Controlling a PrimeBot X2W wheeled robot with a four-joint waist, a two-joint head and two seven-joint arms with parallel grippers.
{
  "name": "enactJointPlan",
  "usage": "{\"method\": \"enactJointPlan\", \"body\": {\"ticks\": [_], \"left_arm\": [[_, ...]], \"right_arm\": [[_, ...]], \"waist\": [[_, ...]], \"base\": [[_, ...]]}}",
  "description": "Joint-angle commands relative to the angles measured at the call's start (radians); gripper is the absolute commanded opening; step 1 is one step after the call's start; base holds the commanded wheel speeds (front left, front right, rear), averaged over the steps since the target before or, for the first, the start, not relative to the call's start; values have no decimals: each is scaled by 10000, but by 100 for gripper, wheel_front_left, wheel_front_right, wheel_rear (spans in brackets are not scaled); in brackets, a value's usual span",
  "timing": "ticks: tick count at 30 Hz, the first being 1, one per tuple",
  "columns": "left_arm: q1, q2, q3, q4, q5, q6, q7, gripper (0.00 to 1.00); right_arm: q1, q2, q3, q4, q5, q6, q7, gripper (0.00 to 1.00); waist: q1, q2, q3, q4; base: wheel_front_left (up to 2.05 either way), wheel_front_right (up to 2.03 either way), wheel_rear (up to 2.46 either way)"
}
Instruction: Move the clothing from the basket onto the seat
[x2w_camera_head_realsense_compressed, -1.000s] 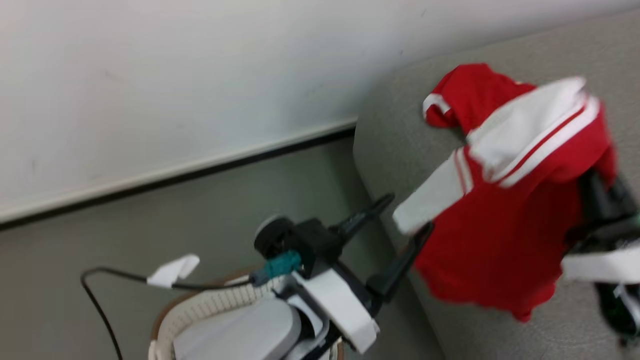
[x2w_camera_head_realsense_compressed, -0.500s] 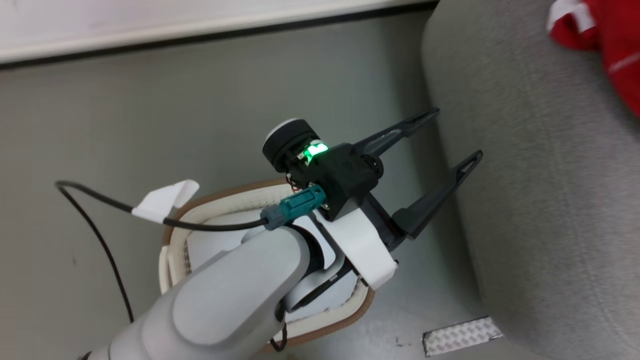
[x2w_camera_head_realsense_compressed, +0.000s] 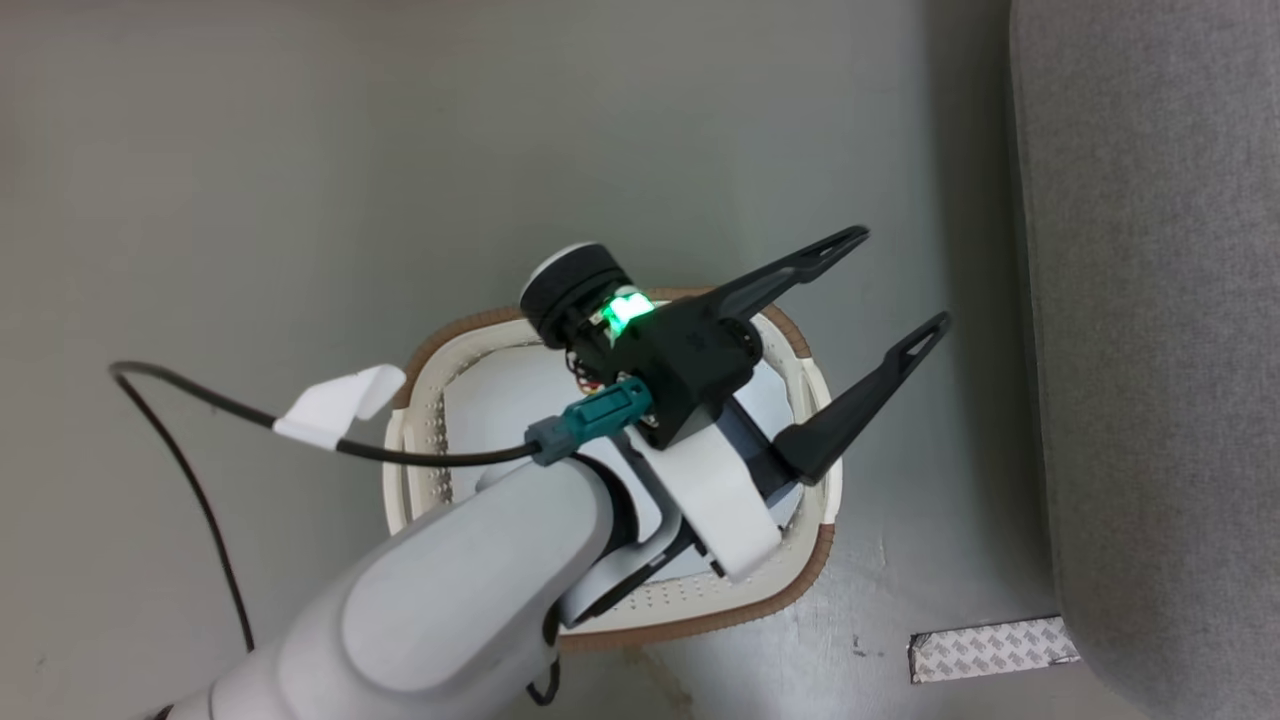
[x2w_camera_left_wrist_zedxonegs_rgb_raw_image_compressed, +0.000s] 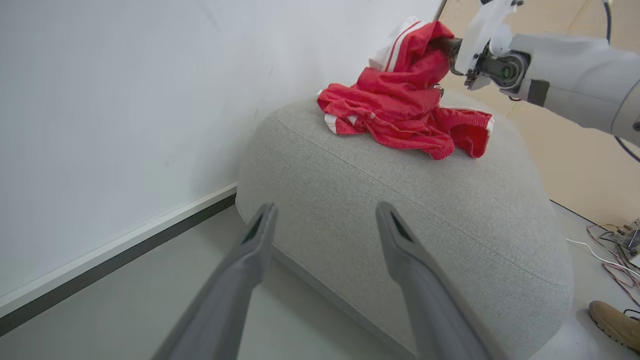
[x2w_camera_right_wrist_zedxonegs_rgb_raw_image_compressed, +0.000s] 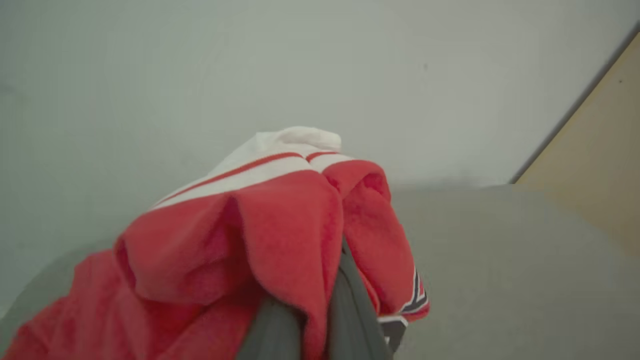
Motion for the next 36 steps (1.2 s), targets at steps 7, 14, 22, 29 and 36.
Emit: {"method": "enactJointPlan", "body": {"ticks": [7, 14, 22, 29, 36], "left_arm": [[370, 273, -34, 207, 12, 74, -54, 100], [1021, 296, 199, 831, -462, 349, -438, 100], [2299, 475, 585, 1875, -1126, 700, -1184, 100], [3575, 524, 857, 2792, -1596, 1053, -1774, 100], [4913, 736, 1394, 3290, -1902, 1534, -2171, 100]], "right_arm": [[615, 1106, -1179, 1564, -1473, -26, -1078, 100], [1426, 2036, -718, 1963, -1961, -26, -1360, 100], [3586, 2523, 524, 490, -1011, -26, -2053, 100], [6432, 2919, 1138, -1785, -151, -26, -2257, 100], [8470, 3991, 1553, -3521, 25, -26, -2289, 100]], "waist": [[-3, -1, -680, -153], [-3, -1, -2016, -345], [-3, -1, -3803, -40], [-3, -1, -5269, 698], [-3, -1, -6136, 1294]], "base": [[0, 0, 0], [0, 0, 0], [0, 0, 0], [0, 0, 0], [0, 0, 0]]}}
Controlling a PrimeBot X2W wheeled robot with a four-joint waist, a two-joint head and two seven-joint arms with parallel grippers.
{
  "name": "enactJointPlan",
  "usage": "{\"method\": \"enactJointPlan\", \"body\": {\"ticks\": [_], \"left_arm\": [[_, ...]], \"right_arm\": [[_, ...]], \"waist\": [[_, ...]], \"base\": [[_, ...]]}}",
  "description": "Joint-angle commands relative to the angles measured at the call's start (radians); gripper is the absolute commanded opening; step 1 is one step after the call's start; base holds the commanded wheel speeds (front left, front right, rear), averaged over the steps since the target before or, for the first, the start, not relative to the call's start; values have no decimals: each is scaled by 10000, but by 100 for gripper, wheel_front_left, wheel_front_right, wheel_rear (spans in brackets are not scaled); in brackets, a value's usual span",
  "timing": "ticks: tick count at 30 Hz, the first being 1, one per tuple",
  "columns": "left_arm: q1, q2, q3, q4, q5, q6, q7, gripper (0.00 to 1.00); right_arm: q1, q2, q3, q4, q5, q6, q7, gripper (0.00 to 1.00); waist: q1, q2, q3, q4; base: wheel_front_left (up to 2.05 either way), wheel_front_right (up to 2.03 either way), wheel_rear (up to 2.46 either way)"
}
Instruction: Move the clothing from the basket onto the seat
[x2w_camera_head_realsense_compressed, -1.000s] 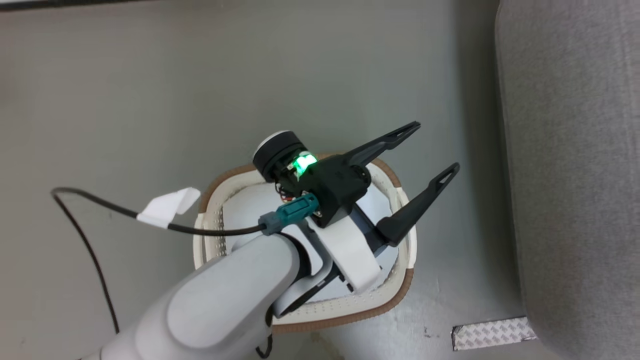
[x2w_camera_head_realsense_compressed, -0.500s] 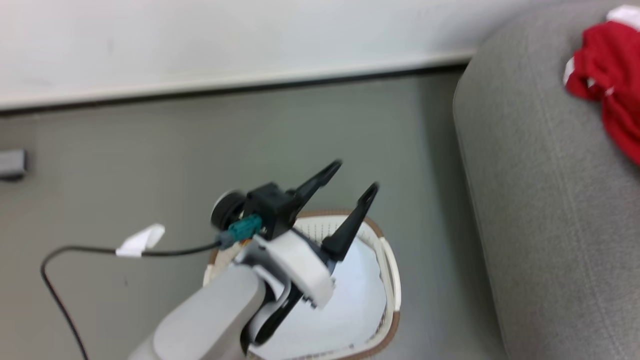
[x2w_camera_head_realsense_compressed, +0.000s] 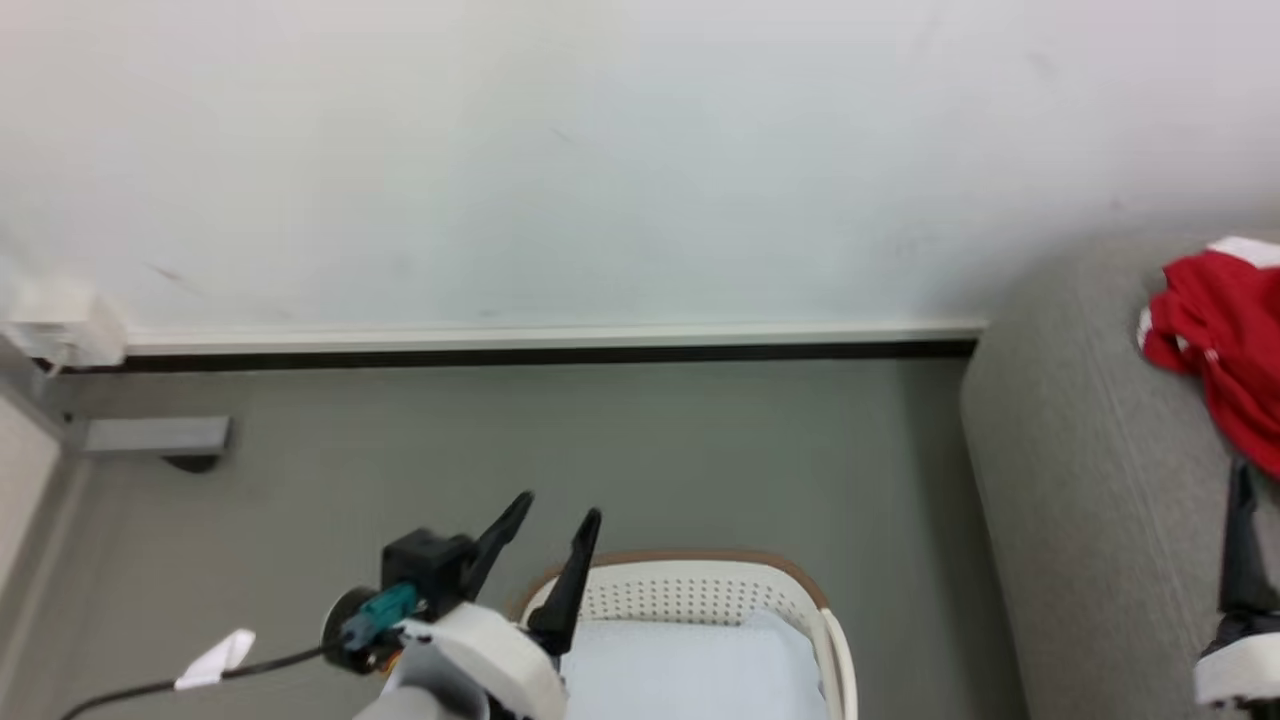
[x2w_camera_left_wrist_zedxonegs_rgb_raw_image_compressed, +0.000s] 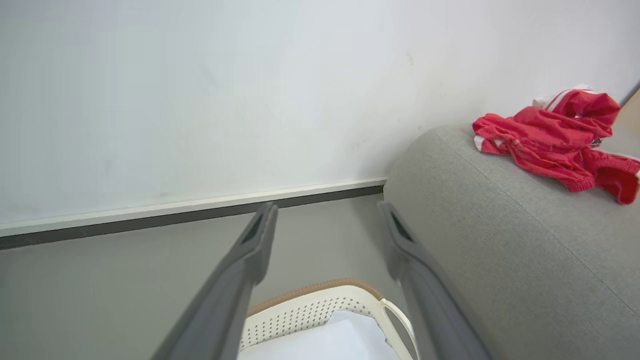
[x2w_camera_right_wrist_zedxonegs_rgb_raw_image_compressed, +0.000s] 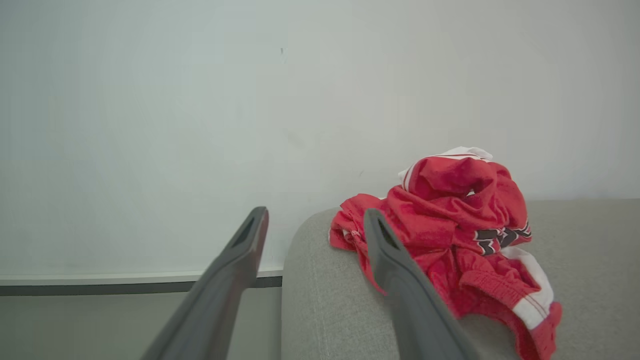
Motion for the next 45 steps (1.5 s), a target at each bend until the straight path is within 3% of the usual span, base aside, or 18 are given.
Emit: {"method": "enactJointPlan", "body": {"ticks": [1, 8, 16, 32, 45], "left_arm": [[422, 14, 245, -10, -185, 106, -87, 100], [1740, -59, 1448, -564, 684, 578, -147, 100], [2948, -227, 2712, -508, 1425, 484, -149, 100], [3959, -1341, 4897, -380, 2843, -1058, -150, 100], [4025, -1980, 5724, -13, 3791, -1840, -151, 100]], "right_arm": [[439, 362, 60, -339, 50, -26, -37, 100], [1592, 1216, 813, -944, 357, -26, -86, 100], [2253, 1430, 1095, -1155, 57, -26, -92, 100], [2811, 1495, 1550, -725, 79, -26, -94, 100], [2726, 1494, 1641, -506, 103, -27, -94, 100]], "waist": [[5, 0, -526, 544], [5, 0, -967, 917], [5, 0, -1269, 1021], [5, 0, -1619, 941], [5, 0, -1683, 784]], "base": [[0, 0, 0], [0, 0, 0], [0, 0, 0], [0, 0, 0], [0, 0, 0]]}}
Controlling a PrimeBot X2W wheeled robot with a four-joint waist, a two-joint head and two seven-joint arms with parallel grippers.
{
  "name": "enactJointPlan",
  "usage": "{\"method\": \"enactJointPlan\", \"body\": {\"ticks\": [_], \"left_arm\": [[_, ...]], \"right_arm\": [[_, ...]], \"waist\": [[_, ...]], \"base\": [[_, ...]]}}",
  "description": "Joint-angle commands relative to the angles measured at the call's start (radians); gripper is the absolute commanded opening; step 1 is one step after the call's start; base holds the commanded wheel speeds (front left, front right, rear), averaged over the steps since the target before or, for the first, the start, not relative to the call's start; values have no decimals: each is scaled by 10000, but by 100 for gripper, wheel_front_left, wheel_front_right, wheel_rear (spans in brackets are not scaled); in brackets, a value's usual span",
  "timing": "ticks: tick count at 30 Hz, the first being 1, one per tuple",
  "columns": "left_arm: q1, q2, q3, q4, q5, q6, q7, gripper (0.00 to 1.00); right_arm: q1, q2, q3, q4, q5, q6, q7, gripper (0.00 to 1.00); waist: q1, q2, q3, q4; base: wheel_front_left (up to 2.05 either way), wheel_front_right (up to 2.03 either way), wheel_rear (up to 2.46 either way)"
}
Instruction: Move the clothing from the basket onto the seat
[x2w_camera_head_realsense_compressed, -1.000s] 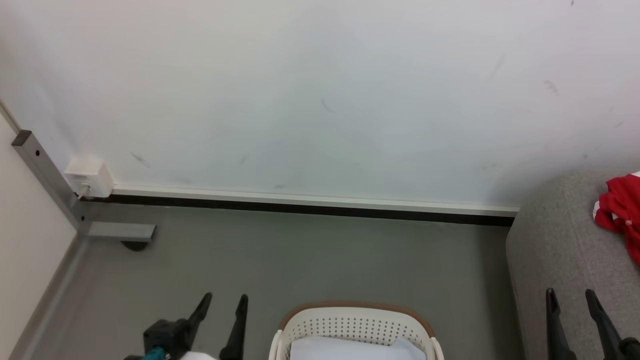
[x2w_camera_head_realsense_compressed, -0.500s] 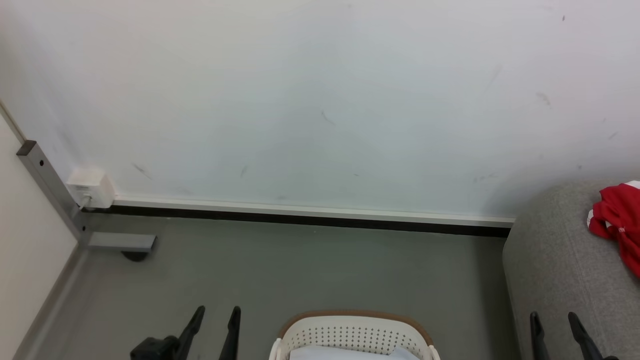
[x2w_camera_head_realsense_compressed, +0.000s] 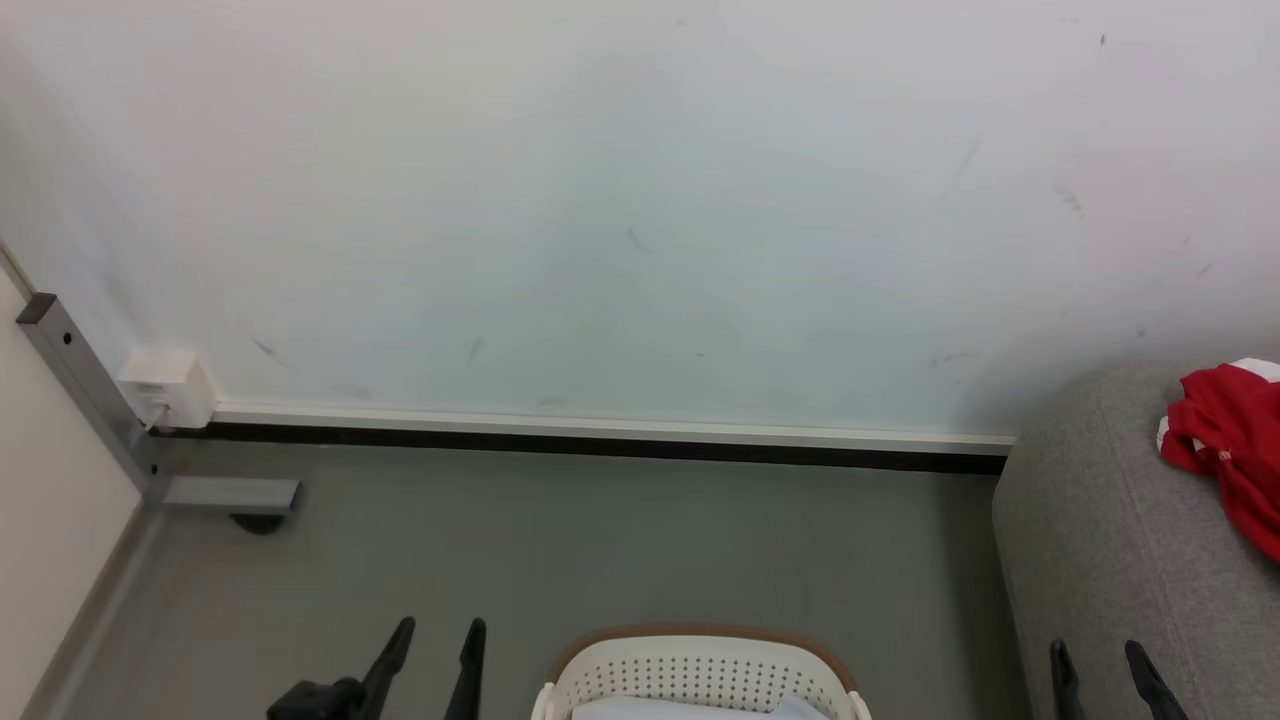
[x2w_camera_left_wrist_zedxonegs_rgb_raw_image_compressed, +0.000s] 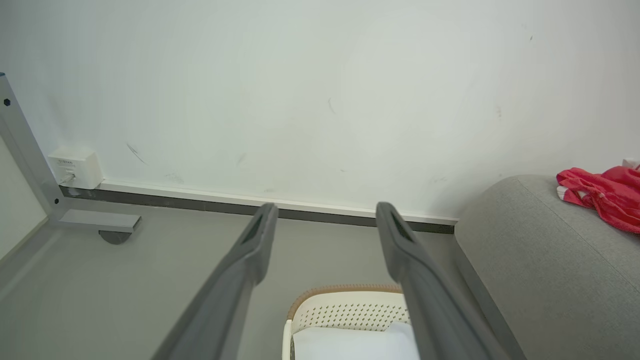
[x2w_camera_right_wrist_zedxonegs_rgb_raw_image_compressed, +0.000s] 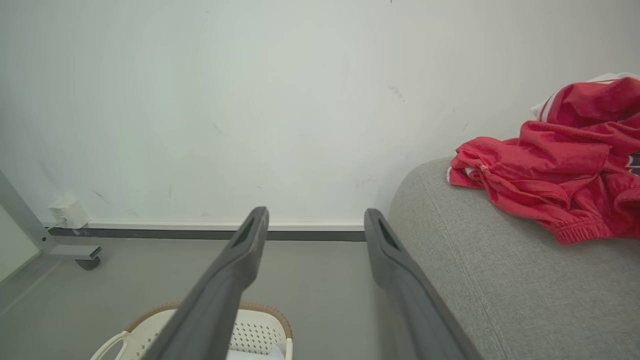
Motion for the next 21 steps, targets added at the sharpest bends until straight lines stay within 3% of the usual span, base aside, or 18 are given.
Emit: {"method": "enactJointPlan", "body": {"ticks": [1, 19, 20, 21], "left_arm": [[119, -17, 70, 61, 218, -58, -7, 100], [72, -408, 541, 419, 664, -472, -7, 100], [18, -401, 524, 409, 484, -476, 4, 0], [48, -411, 517, 495, 459, -478, 14, 0]], "right_arm": [[13, -9, -30, 21, 0, -27, -33, 100], [-119, -10, -170, 108, -62, -27, -34, 100], [-78, 2, -135, 107, 9, 0, 7, 0], [-51, 11, -130, 176, 20, 0, 29, 0]], "waist": [[0, 0, -4, -3], [0, 0, -29, -71], [0, 0, -28, -71], [1, 0, -28, -72]], "base": [[0, 0, 0], [0, 0, 0], [0, 0, 0], [0, 0, 0]]}}
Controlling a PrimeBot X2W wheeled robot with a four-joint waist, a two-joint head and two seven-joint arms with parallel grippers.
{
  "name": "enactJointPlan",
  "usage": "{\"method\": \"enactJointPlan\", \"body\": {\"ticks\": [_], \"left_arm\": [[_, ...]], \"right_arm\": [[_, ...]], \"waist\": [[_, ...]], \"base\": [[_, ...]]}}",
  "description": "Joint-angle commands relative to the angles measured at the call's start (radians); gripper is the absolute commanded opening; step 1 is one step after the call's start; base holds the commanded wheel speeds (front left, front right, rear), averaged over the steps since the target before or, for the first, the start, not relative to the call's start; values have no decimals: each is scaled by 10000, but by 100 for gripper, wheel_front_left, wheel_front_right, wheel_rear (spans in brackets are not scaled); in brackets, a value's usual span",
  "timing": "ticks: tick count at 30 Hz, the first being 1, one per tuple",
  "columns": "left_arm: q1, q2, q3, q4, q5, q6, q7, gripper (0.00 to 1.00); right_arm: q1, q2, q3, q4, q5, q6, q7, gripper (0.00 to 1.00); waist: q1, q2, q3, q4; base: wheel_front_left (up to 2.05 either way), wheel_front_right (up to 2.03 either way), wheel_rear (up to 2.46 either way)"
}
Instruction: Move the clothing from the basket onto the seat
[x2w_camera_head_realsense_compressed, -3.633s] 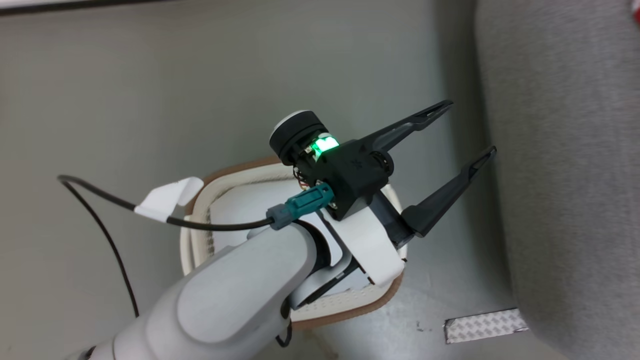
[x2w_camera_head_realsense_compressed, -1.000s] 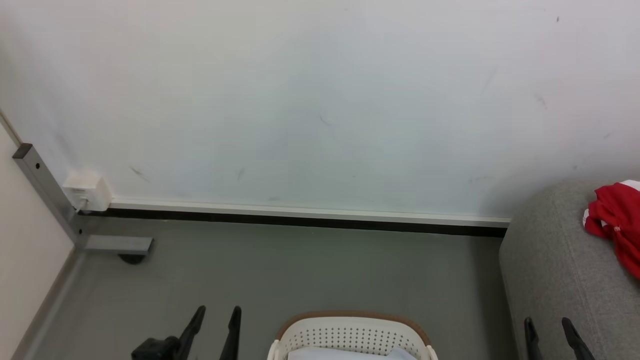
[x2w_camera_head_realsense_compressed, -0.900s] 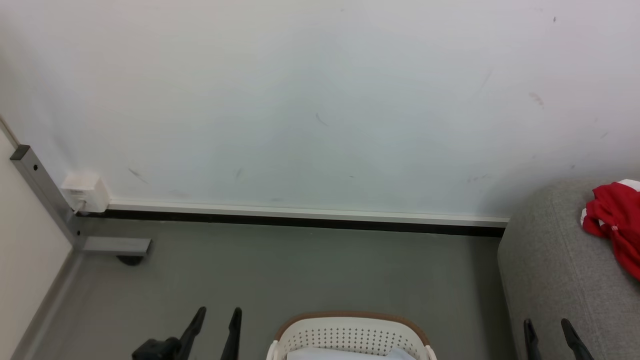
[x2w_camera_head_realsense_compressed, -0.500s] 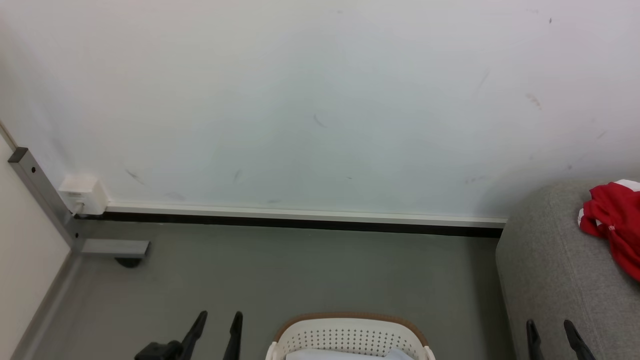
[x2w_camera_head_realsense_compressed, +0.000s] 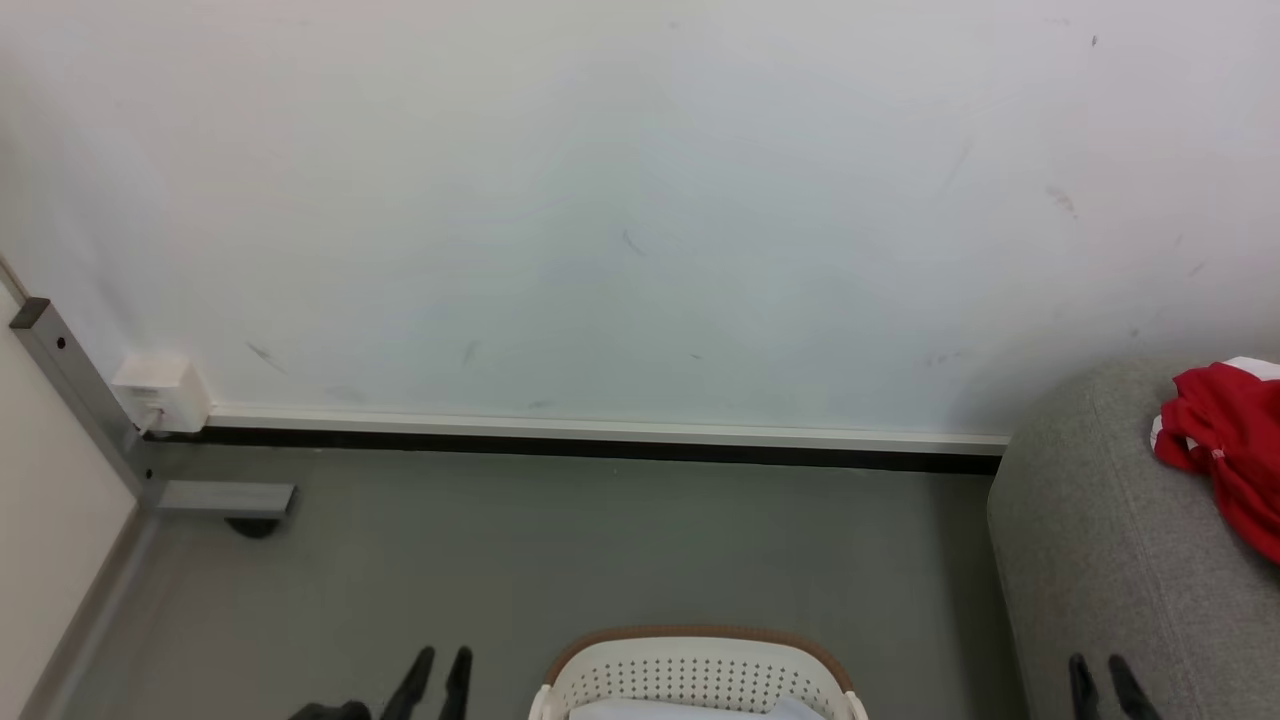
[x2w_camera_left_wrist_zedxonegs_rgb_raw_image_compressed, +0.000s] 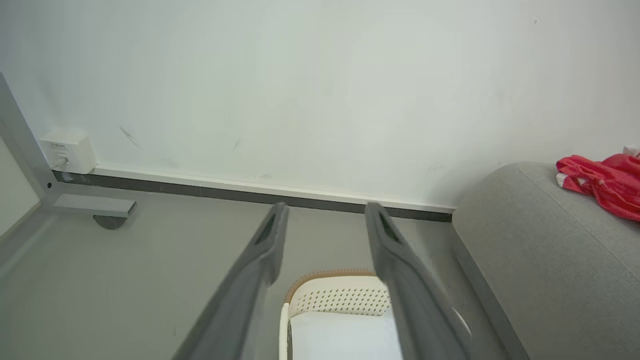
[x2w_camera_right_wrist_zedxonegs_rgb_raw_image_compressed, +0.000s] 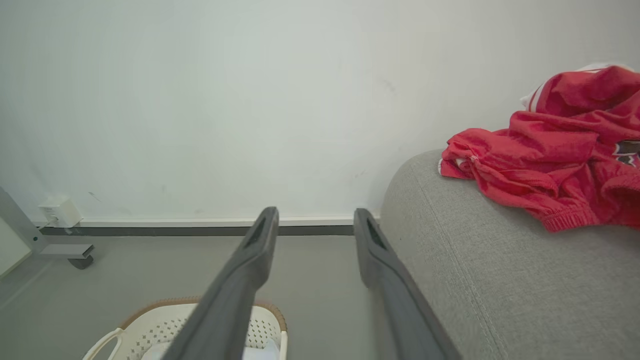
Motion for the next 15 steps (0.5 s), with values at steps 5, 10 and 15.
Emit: {"method": "enactJointPlan", "body": {"ticks": [5, 10, 15], "left_arm": [[-1, -17, 159, 152, -619, -13, 232, 0], [-62, -32, 337, 35, -1549, -34, 485, 0], [-110, -45, 488, -88, -2415, -52, 705, 0]], "right_arm": [[-78, 31, -77, 190, 627, -1, 267, 0], [-195, 26, -111, 115, 1580, -2, 508, 0], [-296, 21, -132, 34, 2466, -3, 720, 0]], "waist": [[1, 0, 15, -17], [1, 0, 39, -42], [0, 0, 62, -66]], "base": [[0, 0, 0], [0, 0, 0], [0, 0, 0]]}}
